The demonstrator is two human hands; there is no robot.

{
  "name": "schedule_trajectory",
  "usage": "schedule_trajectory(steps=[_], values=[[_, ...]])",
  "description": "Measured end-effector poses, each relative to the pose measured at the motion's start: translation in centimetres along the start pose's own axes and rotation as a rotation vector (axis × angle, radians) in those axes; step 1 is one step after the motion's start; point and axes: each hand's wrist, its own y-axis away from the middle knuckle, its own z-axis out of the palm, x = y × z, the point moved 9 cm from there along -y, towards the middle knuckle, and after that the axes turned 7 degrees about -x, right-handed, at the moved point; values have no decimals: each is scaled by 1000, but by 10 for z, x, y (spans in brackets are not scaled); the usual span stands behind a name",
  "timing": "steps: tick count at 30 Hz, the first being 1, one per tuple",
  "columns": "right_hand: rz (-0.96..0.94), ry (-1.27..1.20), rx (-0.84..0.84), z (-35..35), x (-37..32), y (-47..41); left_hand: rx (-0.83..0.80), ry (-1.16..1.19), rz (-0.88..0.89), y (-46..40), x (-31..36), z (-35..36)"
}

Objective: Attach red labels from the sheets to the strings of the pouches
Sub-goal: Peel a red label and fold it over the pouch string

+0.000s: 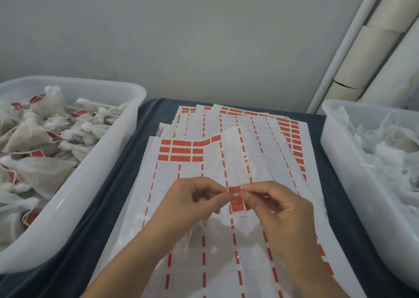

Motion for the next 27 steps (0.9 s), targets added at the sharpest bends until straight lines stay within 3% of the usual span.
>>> schedule_trajectory(steps=[5, 10, 16, 22, 27], values=[[-57, 67, -2, 4, -4, 1, 37, -211, 94, 0, 6, -3], [192, -222, 102, -12, 16, -3, 91, -93, 56, 0, -1, -10], [392, -446, -208, 29, 28, 0, 105, 116, -17, -1, -5, -8], [407, -586, -96, 23, 39, 1, 78, 116, 5, -1, -4, -5], [381, -512, -40, 18, 36, 1, 56, 97, 35, 2, 4, -1]])
